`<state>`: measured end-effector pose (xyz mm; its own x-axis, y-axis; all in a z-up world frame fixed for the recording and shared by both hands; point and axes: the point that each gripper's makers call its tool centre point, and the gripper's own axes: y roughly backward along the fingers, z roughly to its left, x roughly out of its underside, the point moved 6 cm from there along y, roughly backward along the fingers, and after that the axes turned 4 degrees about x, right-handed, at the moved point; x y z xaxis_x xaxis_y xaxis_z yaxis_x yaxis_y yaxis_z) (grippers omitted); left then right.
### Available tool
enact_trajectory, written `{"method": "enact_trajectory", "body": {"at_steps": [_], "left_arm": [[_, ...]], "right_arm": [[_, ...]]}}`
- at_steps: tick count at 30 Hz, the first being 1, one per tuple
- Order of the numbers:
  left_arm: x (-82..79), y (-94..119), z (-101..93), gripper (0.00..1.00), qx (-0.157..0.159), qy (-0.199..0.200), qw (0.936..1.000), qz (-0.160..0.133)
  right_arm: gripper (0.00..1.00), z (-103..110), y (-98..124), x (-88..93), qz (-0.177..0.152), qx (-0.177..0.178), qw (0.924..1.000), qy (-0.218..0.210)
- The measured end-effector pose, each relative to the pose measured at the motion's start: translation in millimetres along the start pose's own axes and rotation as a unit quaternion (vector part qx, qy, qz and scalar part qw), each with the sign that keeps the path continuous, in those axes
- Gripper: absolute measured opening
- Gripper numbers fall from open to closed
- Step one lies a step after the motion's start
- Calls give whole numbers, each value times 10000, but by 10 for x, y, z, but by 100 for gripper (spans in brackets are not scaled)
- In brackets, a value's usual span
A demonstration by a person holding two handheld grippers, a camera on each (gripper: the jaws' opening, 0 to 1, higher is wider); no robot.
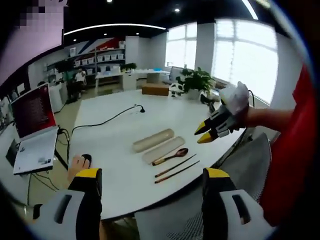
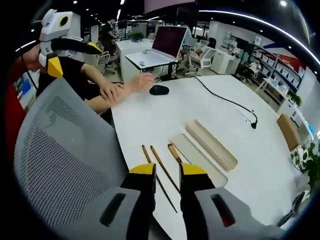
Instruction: Arrange the utensils inside the cutlery case until each visible utensil rests in its matching compartment.
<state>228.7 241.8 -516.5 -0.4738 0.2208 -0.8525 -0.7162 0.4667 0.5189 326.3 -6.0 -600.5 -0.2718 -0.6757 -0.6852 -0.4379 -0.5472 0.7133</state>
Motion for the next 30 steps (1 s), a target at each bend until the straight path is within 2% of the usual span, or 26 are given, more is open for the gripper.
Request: {"method": "enact_trajectory", "body": {"at_steps": [6, 12, 20, 25, 28, 30], "left_arm": [[42, 101, -24, 84, -106, -5, 9999, -16], [169, 216, -51, 84, -271, 115, 9995, 59], [251, 347, -152, 84, -424, 271, 9987, 6], [215, 406, -164, 83, -577, 412, 9974, -85], [148, 408, -175, 83, -562, 597, 9963, -240], [117, 398, -186, 83, -591, 565, 9962, -286]], "right_arm": [[16, 48, -52, 53, 109, -94, 9999, 22], [16, 99, -131, 137, 355, -176, 9983, 420], [15, 156, -242, 149, 387, -352, 9975, 467], [15, 208, -338, 155, 387, -462, 9968, 530], [14, 236, -377, 173, 426, -537, 9963, 519], [14, 239, -387, 193, 419, -538, 9964, 505]]}}
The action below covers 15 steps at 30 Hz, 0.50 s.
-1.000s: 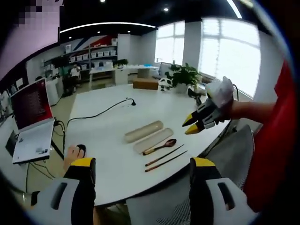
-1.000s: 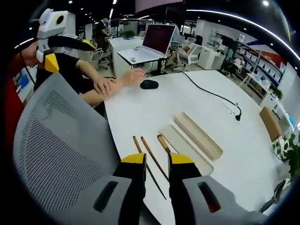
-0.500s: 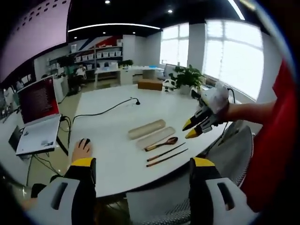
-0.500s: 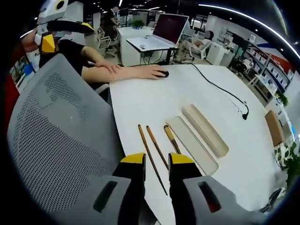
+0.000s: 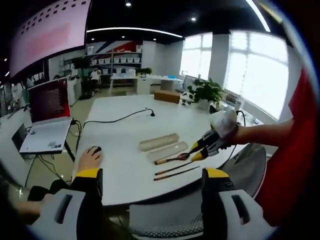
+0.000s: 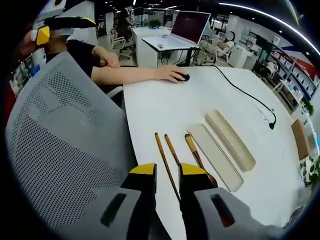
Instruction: Arrange the utensils inside the cutlery case until each visible utensil rests in its matching compartment.
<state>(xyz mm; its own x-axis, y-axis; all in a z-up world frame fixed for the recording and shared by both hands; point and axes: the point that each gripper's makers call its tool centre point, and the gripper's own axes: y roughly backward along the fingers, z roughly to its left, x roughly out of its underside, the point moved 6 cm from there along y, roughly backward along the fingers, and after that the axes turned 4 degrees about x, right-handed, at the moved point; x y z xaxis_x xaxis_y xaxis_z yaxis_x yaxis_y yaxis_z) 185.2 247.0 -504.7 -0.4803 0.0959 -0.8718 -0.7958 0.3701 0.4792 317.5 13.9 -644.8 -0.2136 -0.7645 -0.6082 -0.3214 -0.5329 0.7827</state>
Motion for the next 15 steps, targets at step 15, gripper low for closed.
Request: {"method": "enact_trajectory", "body": {"at_steps": [15], "left_arm": [[110, 47, -81, 83, -107, -119, 9997, 168]], "right_arm": [[16, -17, -107, 181, 15, 55, 9995, -309]]}}
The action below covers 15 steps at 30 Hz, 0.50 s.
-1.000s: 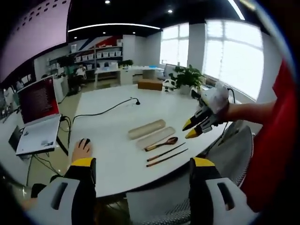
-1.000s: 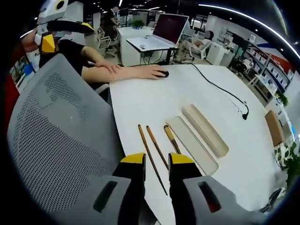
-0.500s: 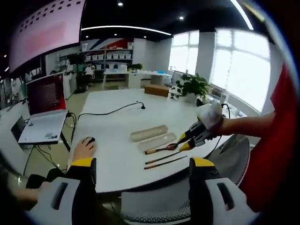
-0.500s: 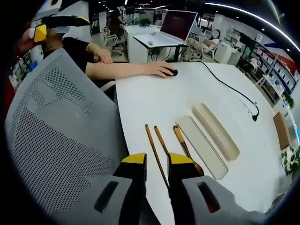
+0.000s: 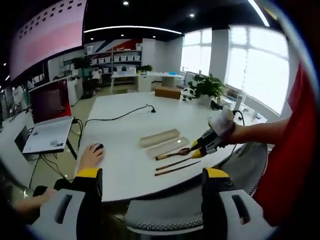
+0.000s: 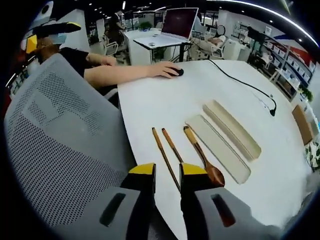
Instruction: Arrange the utensils inside the cutlery case until each visible utensil rests in its matching compartment.
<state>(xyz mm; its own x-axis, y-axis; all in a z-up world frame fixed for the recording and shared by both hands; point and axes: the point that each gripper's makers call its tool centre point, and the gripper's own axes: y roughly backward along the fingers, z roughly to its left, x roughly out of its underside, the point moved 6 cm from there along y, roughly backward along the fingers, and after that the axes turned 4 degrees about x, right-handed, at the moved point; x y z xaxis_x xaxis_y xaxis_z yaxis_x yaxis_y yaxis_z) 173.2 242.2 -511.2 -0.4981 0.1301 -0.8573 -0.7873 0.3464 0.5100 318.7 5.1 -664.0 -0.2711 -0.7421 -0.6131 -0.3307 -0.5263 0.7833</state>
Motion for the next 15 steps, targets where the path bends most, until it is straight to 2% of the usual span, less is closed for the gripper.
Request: {"method": "enact_trajectory", "body": {"at_steps": [2, 4, 6, 9, 12, 15], "left_arm": [[18, -32, 17, 83, 35, 63, 10000, 18], [13, -61, 29, 83, 65, 39, 9999, 119], [-35, -63, 51, 83, 44, -117, 9999, 23], [-64, -76, 113, 83, 31, -48, 10000, -39], [-44, -74, 180, 83, -2, 66, 9999, -151], [-14, -79, 237, 82, 51, 123, 9998, -132]], "right_arm": [[16, 6, -12, 13, 3, 50, 9999, 112], [16, 11, -35, 46, 84, 20, 10000, 42], [16, 19, -53, 53, 112, -3, 9999, 55], [15, 28, -67, 43, 170, -20, 9998, 137], [13, 23, -78, 0, 277, -47, 9986, 439], [13, -12, -114, -49, 313, 12, 9977, 606]]}}
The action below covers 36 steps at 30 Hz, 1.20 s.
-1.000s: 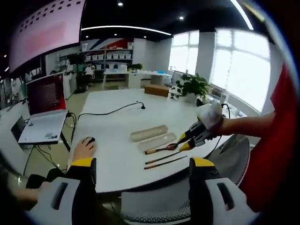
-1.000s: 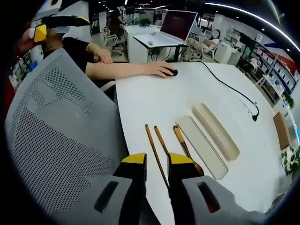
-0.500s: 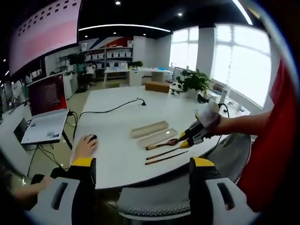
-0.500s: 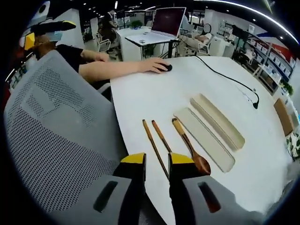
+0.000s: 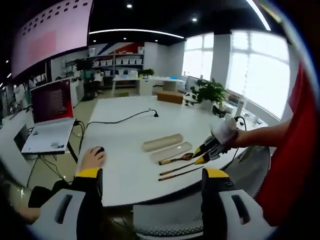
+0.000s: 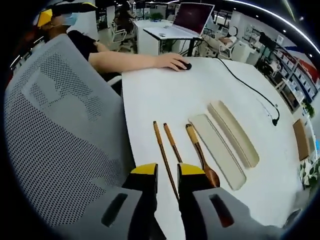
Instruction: Arrange the utensils inside the cutlery case until each visible utensil rests in its matching compartment.
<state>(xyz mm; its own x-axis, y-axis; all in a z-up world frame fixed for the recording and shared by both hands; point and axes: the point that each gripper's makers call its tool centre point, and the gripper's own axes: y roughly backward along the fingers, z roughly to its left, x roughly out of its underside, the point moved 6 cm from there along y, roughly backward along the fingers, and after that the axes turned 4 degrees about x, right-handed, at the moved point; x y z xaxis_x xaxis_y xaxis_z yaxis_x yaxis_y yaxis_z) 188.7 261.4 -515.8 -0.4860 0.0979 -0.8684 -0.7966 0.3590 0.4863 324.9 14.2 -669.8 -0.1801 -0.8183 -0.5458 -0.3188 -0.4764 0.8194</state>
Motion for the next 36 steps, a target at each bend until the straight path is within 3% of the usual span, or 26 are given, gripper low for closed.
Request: {"method": "enact_trajectory", "body": {"at_steps": [7, 17, 27, 29, 33, 35, 36], "left_arm": [[-85, 41, 116, 83, -53, -185, 9998, 16], [-10, -9, 103, 83, -68, -31, 10000, -30], [-17, -91, 106, 85, -20, -189, 9998, -34], [-6, -121, 95, 85, 77, -19, 10000, -16], [-45, -111, 67, 88, 176, -130, 9997, -122], [-131, -110, -49, 99, 598, -82, 9971, -461], [-183, -82, -107, 98, 750, -67, 9952, -619]], "right_arm": [[15, 13, -124, -98, 30, -65, 9998, 186], [18, 33, -253, -84, 221, -210, 9990, 318], [20, 52, -288, -39, 369, -287, 9985, 294], [18, 61, -296, -25, 376, -306, 9986, 232], [16, 59, -301, -29, 292, -233, 9992, 138], [16, 87, -294, -46, 169, -314, 9993, 126], [16, 93, -287, -58, 85, -317, 9993, 157]]}}
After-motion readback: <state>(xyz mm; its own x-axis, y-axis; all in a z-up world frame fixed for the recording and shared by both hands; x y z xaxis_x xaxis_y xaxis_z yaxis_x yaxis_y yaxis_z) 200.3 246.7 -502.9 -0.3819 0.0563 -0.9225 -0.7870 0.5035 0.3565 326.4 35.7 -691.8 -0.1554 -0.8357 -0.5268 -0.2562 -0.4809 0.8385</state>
